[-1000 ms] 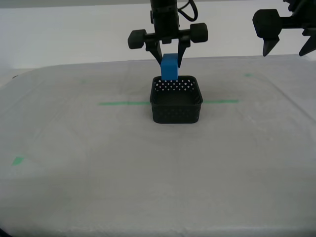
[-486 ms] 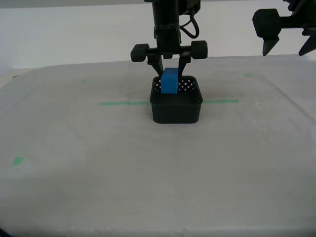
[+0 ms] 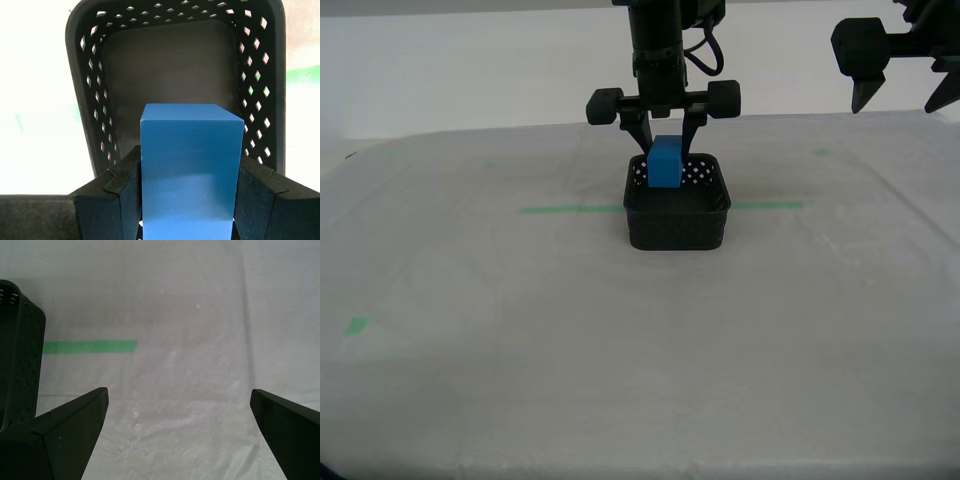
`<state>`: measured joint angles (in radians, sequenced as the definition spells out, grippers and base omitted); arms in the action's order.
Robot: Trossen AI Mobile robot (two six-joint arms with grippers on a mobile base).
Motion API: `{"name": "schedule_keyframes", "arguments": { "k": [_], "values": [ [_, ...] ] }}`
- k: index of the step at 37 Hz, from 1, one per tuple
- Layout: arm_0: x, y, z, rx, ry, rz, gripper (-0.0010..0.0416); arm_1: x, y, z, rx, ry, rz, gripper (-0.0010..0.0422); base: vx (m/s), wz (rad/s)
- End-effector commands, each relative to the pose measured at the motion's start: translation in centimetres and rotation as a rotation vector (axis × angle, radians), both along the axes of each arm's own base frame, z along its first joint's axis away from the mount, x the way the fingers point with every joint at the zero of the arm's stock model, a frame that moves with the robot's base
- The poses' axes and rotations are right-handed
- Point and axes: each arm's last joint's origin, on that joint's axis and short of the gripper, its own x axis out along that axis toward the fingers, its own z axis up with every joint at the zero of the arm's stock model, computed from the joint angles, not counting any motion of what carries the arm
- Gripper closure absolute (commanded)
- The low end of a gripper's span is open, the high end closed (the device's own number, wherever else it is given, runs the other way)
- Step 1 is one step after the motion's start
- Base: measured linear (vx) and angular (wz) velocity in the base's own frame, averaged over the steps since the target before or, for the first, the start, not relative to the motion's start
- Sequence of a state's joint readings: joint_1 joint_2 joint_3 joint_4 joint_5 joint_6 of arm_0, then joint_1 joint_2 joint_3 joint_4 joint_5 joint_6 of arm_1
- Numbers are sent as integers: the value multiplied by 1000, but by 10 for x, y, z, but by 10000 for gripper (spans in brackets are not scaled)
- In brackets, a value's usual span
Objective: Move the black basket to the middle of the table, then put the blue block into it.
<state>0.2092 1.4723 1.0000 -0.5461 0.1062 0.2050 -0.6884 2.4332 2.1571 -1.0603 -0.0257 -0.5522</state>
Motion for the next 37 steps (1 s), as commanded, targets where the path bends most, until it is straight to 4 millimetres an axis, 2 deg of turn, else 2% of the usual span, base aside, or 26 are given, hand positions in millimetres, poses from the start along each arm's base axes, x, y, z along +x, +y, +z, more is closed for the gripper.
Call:
{"name": "schedule_keyframes", "arguments": {
  "k": [1,28,32,37],
  "values": [
    [0,0,0,-2,-1,-2,7,0,0,1,2,-2,-10,412,0,0],
    [0,0,0,-2,-2,-2,7,2,-2,2,-49,-2,141,409,0,0],
    [0,0,0,-2,-1,-2,7,2,-3,2,-52,-5,142,388,0,0],
    [0,0,0,-2,-1,-2,7,2,-3,2,-54,-7,141,337,0,0]
  ]
}}
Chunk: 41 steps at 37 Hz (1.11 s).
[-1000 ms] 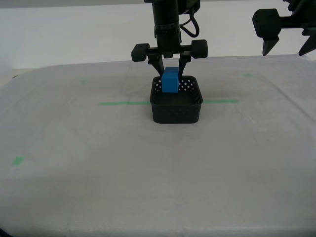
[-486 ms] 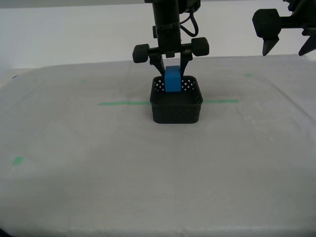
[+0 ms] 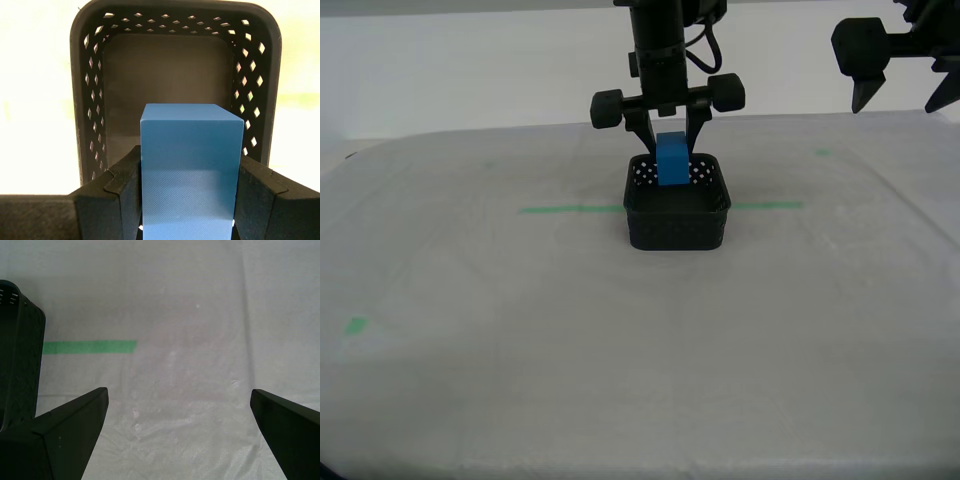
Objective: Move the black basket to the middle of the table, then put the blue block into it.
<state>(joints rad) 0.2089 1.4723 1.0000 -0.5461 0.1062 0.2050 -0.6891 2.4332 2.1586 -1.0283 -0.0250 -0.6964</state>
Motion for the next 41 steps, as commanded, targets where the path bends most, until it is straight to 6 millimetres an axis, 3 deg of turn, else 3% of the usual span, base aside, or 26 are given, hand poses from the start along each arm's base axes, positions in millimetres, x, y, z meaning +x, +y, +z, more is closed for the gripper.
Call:
{"name": "schedule_keyframes", "arguments": {
  "k": [1,9,21,26,31,33,41],
  "values": [
    [0,0,0,-2,-1,-1,7,0,0,1,-3,-3,2,325,0,0],
    [0,0,0,-2,-2,-1,7,0,0,1,1,-6,-16,212,0,0],
    [0,0,0,-2,-2,-1,7,0,0,1,20,-18,-95,-2,0,0],
    [0,0,0,-2,-2,-1,7,0,0,1,12,-12,-106,38,0,0],
    [0,0,0,-2,-2,-1,7,0,0,1,17,-15,-122,2,0,0],
    [0,0,0,-2,-2,-1,7,0,0,1,13,-11,-126,19,0,0],
    [0,0,0,-2,-2,-1,7,0,0,1,-1,1,-125,7,0,0]
  ]
}}
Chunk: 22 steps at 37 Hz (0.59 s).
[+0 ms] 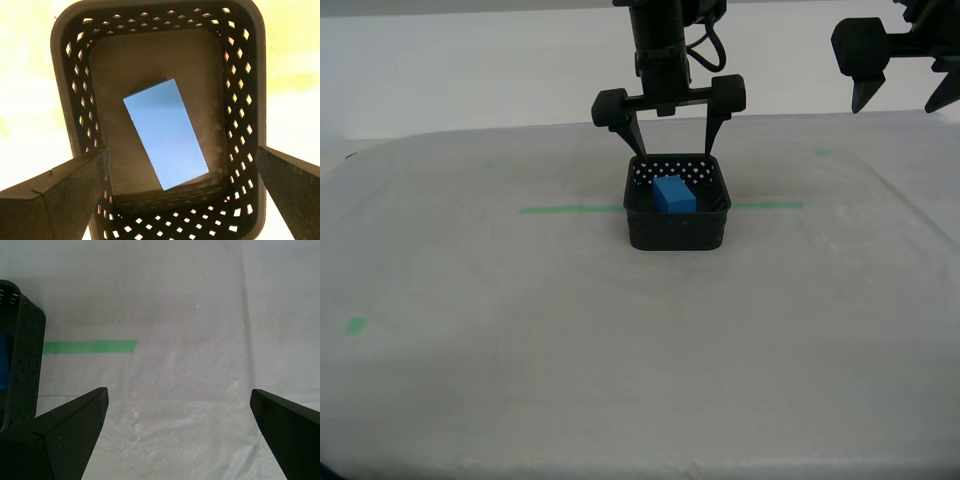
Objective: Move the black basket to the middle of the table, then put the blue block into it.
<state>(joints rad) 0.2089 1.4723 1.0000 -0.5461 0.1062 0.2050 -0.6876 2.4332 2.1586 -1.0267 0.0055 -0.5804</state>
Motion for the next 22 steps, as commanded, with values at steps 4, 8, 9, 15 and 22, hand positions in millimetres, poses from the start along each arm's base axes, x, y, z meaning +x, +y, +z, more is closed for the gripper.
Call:
{"name": "schedule_keyframes", "arguments": {
  "k": [4,8,9,15,22],
  "values": [
    [0,0,0,-2,-2,-1,7,0,0,1,1,1,-22,9,0,0],
    [0,0,0,-2,-2,-1,7,-1,0,2,1,-3,-30,10,0,0],
    [0,0,0,-2,-2,-1,7,-1,0,2,1,-4,-32,9,0,0],
    [0,0,0,-2,-2,-1,7,-1,1,9,-4,-12,-37,11,0,0],
    [0,0,0,-2,-2,-1,7,-3,4,14,7,-2,-55,11,0,0]
  ]
}}
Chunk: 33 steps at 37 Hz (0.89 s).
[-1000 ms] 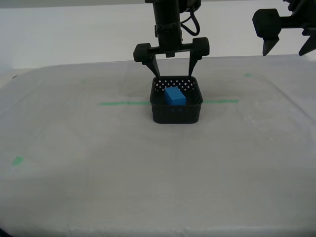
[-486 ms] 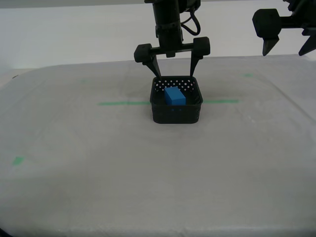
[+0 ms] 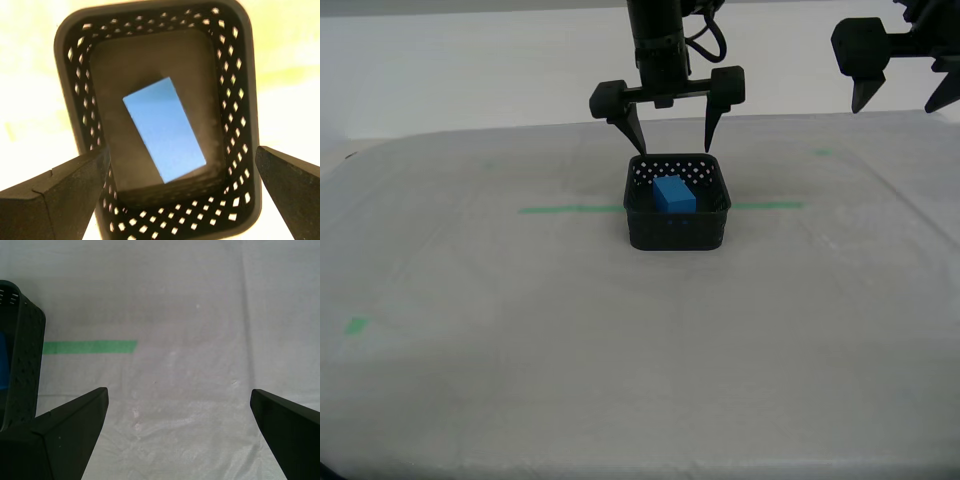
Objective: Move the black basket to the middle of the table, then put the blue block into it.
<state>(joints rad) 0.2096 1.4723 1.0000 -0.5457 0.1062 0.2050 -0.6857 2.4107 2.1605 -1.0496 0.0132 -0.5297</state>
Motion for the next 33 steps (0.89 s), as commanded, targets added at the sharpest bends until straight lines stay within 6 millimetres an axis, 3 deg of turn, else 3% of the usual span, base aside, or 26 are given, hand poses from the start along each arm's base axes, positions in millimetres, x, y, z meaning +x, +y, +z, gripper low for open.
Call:
{"name": "schedule_keyframes", "arguments": {
  "k": [1,25,33],
  "values": [
    [0,0,0,-2,-2,-2,7,-1,2,5,7,5,-5,11,0,0],
    [0,0,0,-2,-1,-2,7,-14,29,53,138,-60,11,11,0,0],
    [0,0,0,-2,-1,-2,7,-9,44,59,156,-44,17,11,0,0]
  ]
}}
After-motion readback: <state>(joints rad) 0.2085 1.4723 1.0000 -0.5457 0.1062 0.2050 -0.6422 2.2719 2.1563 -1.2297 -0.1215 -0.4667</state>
